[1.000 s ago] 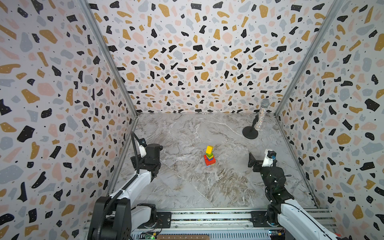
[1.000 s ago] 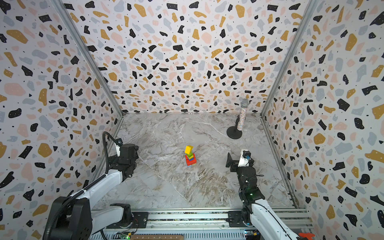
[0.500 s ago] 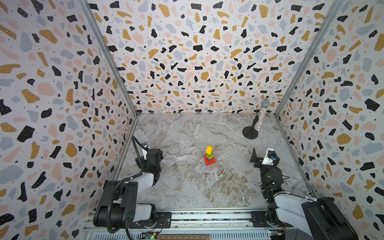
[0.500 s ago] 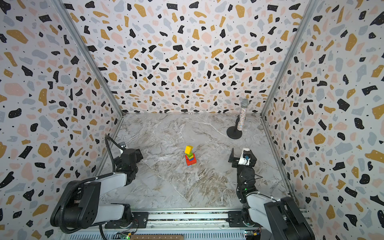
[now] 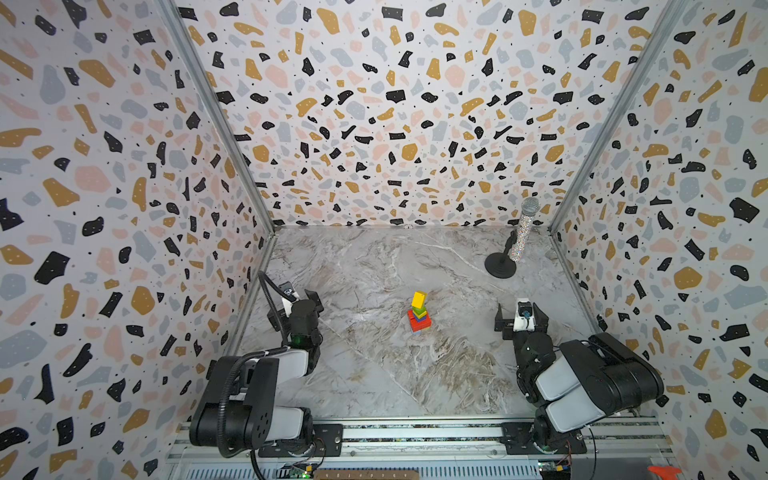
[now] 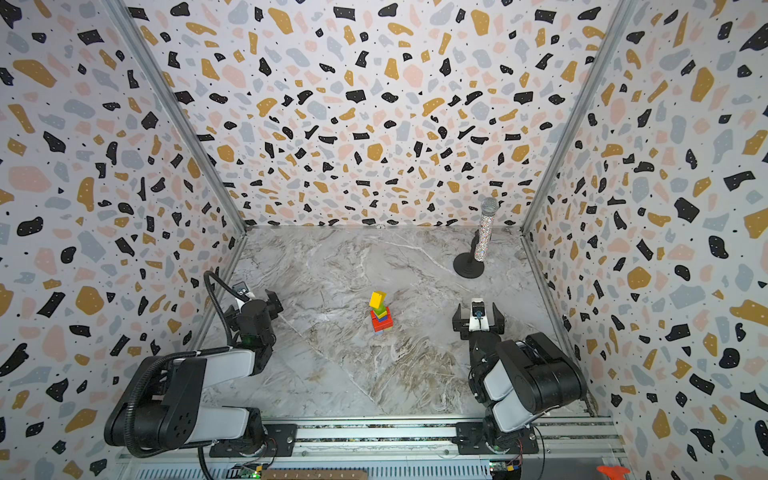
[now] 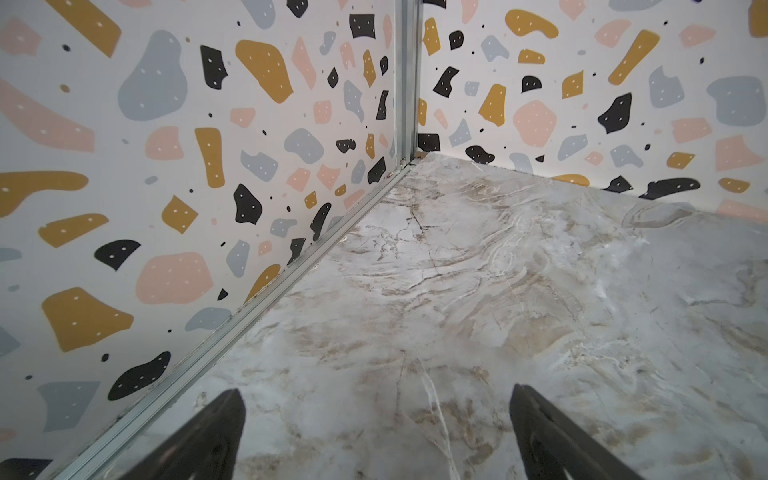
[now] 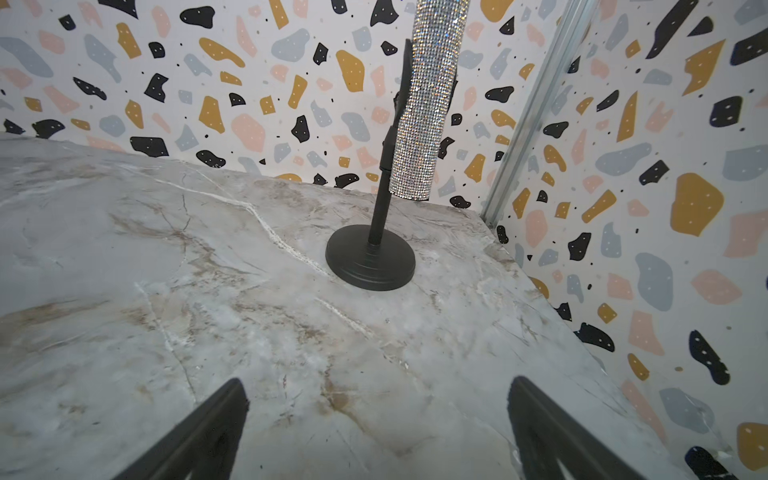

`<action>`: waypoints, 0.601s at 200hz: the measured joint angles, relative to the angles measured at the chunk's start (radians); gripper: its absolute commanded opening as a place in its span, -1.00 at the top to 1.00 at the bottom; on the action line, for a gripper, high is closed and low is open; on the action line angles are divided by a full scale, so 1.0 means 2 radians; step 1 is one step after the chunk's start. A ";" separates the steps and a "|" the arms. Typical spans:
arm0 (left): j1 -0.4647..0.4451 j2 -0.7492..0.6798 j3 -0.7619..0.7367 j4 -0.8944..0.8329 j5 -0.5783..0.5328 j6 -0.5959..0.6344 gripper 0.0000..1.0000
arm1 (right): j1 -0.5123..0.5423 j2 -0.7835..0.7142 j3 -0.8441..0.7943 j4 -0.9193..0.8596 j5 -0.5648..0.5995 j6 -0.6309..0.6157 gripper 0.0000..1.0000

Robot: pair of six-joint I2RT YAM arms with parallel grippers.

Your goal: Build the wood block tower

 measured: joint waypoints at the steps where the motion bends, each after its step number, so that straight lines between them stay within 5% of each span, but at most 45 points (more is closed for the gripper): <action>1: 0.000 0.001 0.000 0.000 0.000 0.001 -1.00 | 0.000 0.001 0.000 0.000 0.000 0.000 -0.98; 26: -0.019 0.005 -0.007 0.024 -0.005 0.019 -1.00 | -0.004 0.011 0.000 0.002 -0.012 -0.005 -0.98; 71: -0.041 0.016 -0.125 0.196 0.006 0.056 -1.00 | -0.006 0.011 0.000 0.006 -0.022 -0.007 -0.98; 120: -0.025 0.014 -0.072 0.176 0.025 0.059 -1.00 | -0.059 -0.019 0.051 -0.057 -0.067 0.017 -0.98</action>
